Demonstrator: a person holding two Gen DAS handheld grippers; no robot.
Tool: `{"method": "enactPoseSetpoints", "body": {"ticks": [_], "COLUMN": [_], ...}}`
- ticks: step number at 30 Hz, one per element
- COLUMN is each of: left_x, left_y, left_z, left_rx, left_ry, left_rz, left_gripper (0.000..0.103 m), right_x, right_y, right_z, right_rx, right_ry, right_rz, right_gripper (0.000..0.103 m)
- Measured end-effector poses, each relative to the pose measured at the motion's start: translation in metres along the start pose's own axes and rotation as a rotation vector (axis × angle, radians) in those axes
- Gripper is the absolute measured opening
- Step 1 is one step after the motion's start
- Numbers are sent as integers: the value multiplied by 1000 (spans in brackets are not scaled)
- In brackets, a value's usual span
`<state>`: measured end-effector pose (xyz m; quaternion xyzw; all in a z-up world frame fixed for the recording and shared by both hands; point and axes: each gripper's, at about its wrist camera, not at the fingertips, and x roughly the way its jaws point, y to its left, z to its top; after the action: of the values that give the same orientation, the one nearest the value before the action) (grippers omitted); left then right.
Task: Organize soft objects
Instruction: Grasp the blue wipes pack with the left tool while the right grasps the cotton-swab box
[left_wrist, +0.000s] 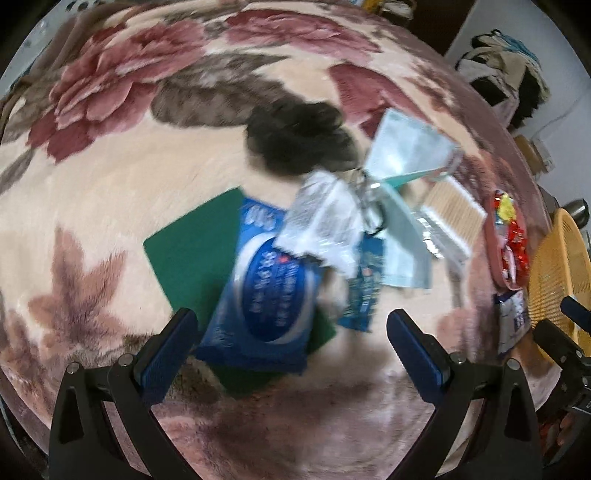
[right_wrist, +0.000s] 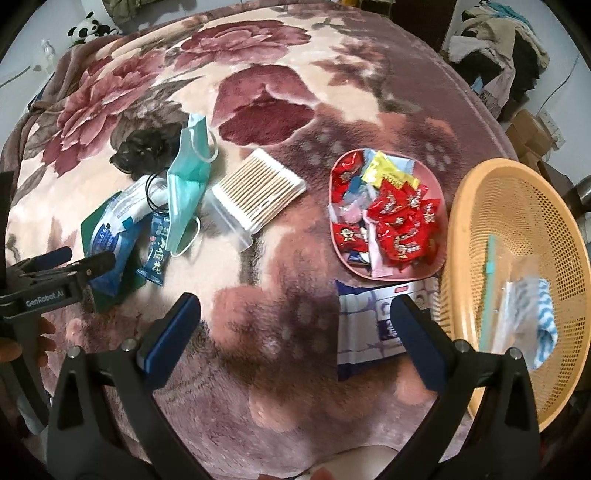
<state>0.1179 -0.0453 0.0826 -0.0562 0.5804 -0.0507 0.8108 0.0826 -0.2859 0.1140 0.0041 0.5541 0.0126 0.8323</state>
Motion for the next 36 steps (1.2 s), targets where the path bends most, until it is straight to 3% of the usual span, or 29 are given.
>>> {"method": "enactPoseSetpoints", "body": {"ticks": [11, 16, 30, 32, 33, 36], "left_x": [31, 38, 41, 41, 42, 44], "left_y": [14, 10, 13, 11, 10, 7], "left_z": [5, 12, 22, 19, 19, 17], "left_rx": [-45, -25, 13, 26, 32, 39], "left_ry": [20, 26, 16, 17, 17, 16], "left_rz": [-8, -27, -23, -17, -13, 4], "left_gripper": [101, 87, 75, 75, 75, 74], "right_x": [32, 58, 111, 117, 118, 110], "right_y": [10, 9, 38, 44, 46, 51], "right_z": [18, 44, 82, 78, 76, 64], "right_rx": [-50, -72, -284, -307, -316, -344], "right_ry": [24, 17, 62, 98, 101, 80], "right_rz": [-2, -12, 16, 32, 25, 11], "right_gripper": [103, 103, 103, 101, 91, 83]}}
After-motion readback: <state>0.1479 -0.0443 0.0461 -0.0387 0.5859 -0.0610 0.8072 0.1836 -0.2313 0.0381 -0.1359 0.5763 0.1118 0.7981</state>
